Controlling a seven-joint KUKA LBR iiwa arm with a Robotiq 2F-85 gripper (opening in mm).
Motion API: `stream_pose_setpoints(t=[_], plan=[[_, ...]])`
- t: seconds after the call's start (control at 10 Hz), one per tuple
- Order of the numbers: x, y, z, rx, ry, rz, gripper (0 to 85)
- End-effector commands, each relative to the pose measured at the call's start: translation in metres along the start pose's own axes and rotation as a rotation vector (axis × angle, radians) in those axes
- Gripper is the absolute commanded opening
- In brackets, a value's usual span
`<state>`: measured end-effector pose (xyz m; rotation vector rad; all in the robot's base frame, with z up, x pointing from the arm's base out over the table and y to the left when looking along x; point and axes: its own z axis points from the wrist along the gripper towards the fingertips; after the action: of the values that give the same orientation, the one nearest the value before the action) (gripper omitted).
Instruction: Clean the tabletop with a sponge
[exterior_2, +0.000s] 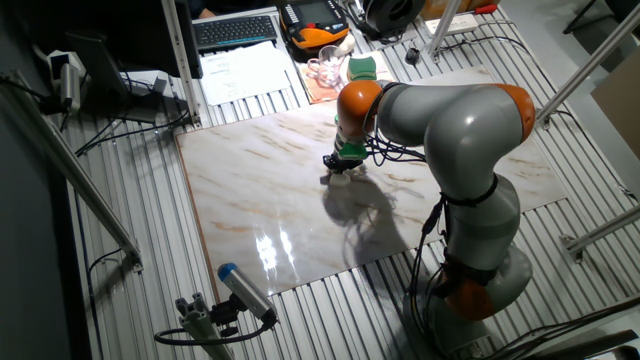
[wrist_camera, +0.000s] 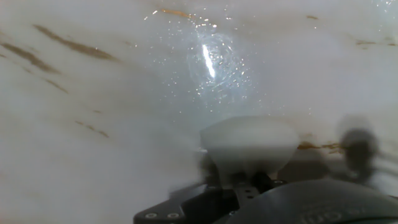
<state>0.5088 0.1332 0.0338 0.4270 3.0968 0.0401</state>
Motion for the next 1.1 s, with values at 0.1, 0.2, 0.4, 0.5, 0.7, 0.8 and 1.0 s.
stream_pose_setpoints(t=[0.1, 0.2, 0.4, 0.5, 0.7, 0.8, 1.0], plan=[[0.0, 0.005, 0.005, -0.001, -0.015, 0.006, 0.0], [0.0, 0.009, 0.007, 0.0, -0.018, 0.01, 0.0], [0.002, 0.017, 0.01, 0.003, -0.022, 0.025, 0.0], [0.002, 0.023, 0.012, 0.006, -0.024, 0.035, 0.0], [-0.001, 0.03, 0.011, 0.005, -0.019, 0.041, 0.0], [-0.003, 0.032, 0.01, 0.003, -0.017, 0.041, 0.0], [-0.01, 0.036, 0.012, -0.005, -0.015, 0.041, 0.0]])
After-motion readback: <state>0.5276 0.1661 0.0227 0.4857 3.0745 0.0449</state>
